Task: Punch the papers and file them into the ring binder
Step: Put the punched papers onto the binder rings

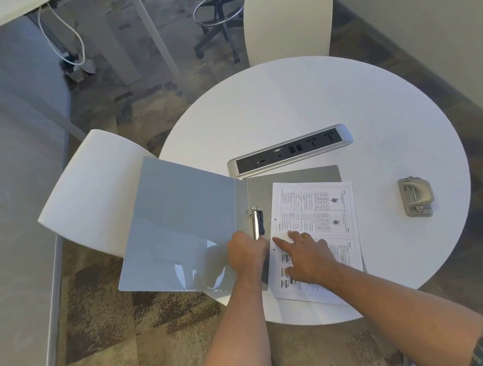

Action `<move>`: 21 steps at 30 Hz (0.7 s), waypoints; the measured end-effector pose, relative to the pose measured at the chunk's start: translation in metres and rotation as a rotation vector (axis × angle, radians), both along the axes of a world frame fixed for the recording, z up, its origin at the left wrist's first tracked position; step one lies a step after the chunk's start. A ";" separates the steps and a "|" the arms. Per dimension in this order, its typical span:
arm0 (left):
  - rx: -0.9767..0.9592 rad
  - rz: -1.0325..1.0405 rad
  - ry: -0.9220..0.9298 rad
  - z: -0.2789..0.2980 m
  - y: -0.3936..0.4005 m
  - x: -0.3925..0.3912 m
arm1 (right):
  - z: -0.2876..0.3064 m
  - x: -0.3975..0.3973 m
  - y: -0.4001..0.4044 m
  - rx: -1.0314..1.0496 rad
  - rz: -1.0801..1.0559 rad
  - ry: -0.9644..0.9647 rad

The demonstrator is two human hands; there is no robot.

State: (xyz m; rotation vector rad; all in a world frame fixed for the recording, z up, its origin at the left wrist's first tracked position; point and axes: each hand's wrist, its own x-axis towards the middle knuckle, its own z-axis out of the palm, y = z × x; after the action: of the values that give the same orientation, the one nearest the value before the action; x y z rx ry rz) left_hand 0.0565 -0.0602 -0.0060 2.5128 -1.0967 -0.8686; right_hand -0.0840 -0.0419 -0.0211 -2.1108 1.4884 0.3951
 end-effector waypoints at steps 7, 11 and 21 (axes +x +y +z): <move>0.067 -0.032 0.000 0.010 -0.008 -0.002 | -0.002 0.002 0.001 0.016 0.012 0.026; 0.071 -0.068 -0.062 0.011 -0.003 -0.004 | -0.001 0.000 0.002 0.022 0.020 0.035; 0.105 -0.099 -0.071 0.015 -0.007 -0.003 | 0.000 0.001 0.004 -0.010 0.028 0.044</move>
State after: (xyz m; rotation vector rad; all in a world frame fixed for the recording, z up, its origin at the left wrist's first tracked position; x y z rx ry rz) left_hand 0.0535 -0.0677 0.0092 2.6124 -1.2384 -0.8906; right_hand -0.0828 -0.0377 -0.0216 -2.1459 1.4901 0.4478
